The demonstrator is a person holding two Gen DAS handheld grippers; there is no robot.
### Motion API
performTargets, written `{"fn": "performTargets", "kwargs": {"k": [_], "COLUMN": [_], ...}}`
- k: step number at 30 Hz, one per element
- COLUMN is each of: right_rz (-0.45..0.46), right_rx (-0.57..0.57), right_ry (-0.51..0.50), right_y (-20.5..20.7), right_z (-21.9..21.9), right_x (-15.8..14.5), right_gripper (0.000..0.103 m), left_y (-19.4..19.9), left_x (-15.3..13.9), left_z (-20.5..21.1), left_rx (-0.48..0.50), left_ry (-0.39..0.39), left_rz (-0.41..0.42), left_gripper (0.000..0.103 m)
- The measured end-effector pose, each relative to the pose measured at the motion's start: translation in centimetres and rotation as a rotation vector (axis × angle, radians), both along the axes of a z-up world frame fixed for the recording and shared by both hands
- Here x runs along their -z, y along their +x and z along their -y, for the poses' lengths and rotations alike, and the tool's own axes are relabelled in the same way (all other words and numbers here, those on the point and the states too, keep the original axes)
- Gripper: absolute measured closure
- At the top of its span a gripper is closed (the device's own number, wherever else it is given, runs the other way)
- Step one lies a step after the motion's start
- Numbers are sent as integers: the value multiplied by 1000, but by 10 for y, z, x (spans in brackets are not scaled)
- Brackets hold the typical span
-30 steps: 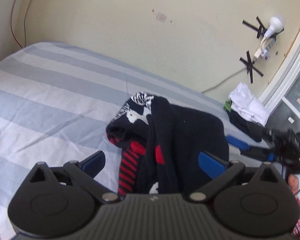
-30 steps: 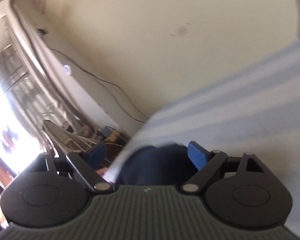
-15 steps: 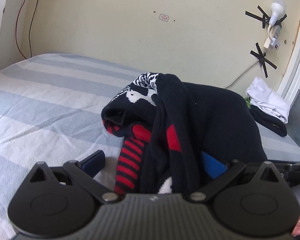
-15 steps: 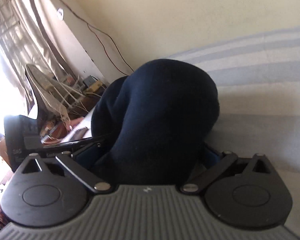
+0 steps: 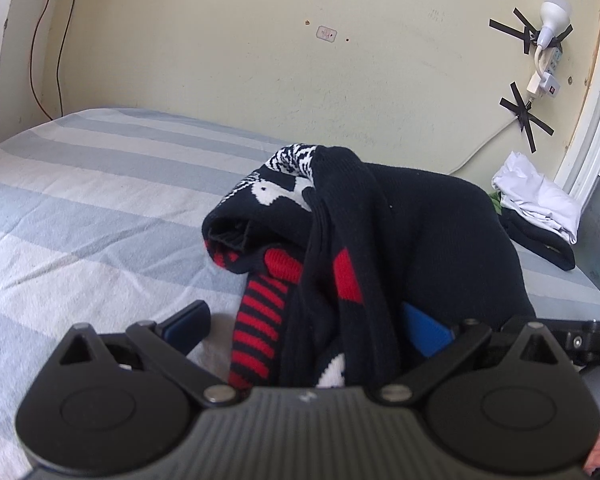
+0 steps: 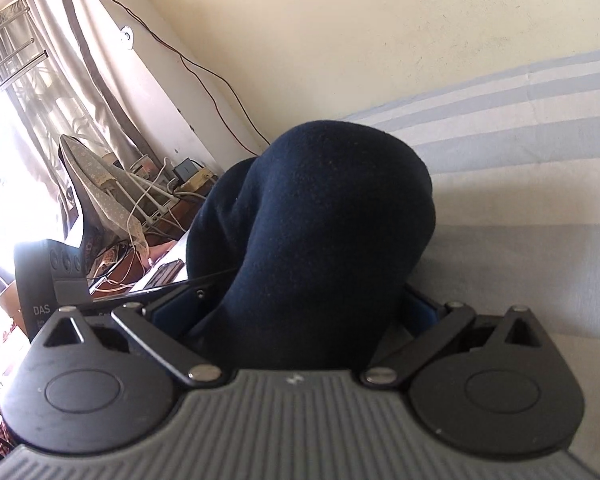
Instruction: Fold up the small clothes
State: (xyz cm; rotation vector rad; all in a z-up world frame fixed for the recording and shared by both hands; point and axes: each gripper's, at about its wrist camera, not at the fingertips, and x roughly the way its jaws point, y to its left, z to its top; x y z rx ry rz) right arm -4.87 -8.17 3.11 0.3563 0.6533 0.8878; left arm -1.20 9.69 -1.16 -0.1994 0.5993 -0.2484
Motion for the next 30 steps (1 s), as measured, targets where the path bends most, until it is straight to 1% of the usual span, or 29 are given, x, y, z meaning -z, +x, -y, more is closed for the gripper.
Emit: {"fn": "performTargets", "kwargs": {"k": [23, 30], "right_rz": [0, 0], "right_rx": [3, 5], "right_ry": [0, 1], "right_y": [0, -1], "right_z": [-2, -2], "right_x": [0, 0], "right_gripper": [0, 0], "left_y": [-6, -9], "left_x": [0, -1], "left_z": [0, -1], "left_rx": [-6, -3], "left_ry": [-13, -35], "left_rz": [8, 13], "left_gripper": [0, 0]}}
